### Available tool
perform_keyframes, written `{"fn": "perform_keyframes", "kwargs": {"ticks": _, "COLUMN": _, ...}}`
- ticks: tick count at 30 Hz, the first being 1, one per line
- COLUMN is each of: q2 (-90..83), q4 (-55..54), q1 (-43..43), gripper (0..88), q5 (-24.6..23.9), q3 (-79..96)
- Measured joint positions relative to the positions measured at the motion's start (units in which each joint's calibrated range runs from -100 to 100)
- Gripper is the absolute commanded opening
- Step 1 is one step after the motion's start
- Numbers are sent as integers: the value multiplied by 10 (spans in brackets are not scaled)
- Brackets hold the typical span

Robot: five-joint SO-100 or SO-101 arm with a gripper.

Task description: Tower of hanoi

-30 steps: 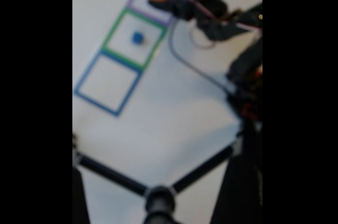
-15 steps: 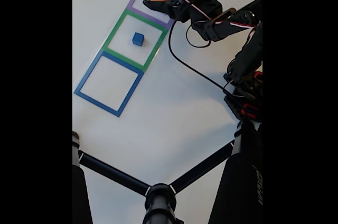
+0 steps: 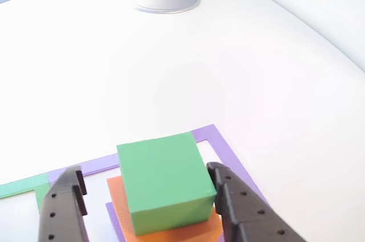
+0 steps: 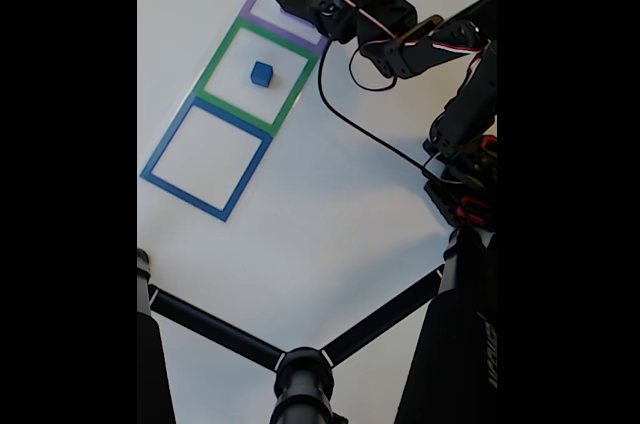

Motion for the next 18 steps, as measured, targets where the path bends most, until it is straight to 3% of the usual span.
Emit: {"fn": "perform_keyframes", "kwargs": {"ticks": 18, "q2": 0, "q4": 0, "q1": -9, "gripper": 63, "q5": 0, "q3": 0}}
